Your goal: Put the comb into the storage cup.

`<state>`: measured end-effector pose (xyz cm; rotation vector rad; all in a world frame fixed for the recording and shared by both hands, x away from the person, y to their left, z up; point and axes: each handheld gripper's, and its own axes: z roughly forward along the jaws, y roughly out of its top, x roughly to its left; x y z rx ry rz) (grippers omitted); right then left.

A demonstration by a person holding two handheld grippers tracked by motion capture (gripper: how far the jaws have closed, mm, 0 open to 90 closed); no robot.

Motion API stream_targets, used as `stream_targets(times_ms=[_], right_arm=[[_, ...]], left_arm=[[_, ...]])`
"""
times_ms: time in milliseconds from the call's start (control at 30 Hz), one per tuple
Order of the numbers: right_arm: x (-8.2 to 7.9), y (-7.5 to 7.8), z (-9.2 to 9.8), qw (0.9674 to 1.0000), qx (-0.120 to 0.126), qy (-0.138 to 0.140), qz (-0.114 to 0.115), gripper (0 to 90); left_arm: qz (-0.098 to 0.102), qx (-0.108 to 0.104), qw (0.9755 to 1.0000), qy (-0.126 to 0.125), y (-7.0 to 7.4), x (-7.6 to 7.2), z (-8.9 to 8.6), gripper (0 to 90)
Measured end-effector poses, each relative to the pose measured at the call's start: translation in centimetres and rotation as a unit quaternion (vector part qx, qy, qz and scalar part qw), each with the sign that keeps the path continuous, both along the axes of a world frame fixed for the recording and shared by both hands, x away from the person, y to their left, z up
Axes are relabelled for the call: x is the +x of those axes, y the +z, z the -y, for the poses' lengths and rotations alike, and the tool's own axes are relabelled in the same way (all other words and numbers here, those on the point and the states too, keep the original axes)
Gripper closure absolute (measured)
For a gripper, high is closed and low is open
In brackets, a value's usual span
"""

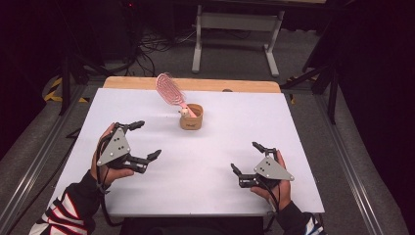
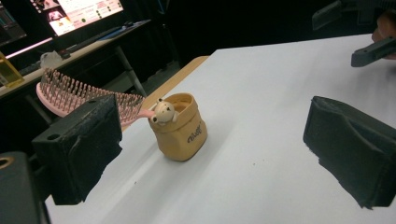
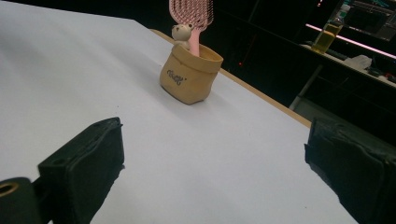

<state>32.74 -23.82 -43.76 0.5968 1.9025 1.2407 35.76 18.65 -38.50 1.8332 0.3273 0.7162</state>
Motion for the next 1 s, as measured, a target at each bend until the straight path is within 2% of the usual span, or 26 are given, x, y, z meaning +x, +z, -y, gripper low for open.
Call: stream_targets(times_ms=[167,333,433,567,633,1000], right_arm=[[0.0,0.0,0.0,1.0000,0.001,0.000,0.001,5.1],[-0.1,0.1,0.0,1.0000,0.002,-0.003,0.004,5.1],[-0.1,0.1,0.1,1.0000,0.004,-0.003,0.003,5.1],[-0.1,0.1,0.1,1.0000,0.004,-0.001,0.003,5.1],[-0.2,0.1,0.1,1.0000,0.004,-0.001,0.003,5.1],[-0.2,0.0,0.0,1.0000,0.003,0.000,0.002,5.1]], left_arm=[[-0.004,0.003,1.0000,0.000,-0.4,-0.3,-0.1,5.5],[-0.004,0.022,0.9997,0.005,-1.1,-0.6,-0.1,5.6],[-0.011,0.026,0.9996,0.003,-1.6,-0.8,0.0,5.6],[-0.009,0.038,0.9992,0.008,-2.1,-1.0,-0.1,5.7],[-0.011,0.038,0.9992,0.010,-2.2,-1.0,-0.2,5.7],[-0.025,0.058,0.9978,0.024,-4.0,-1.2,-1.2,6.4]])
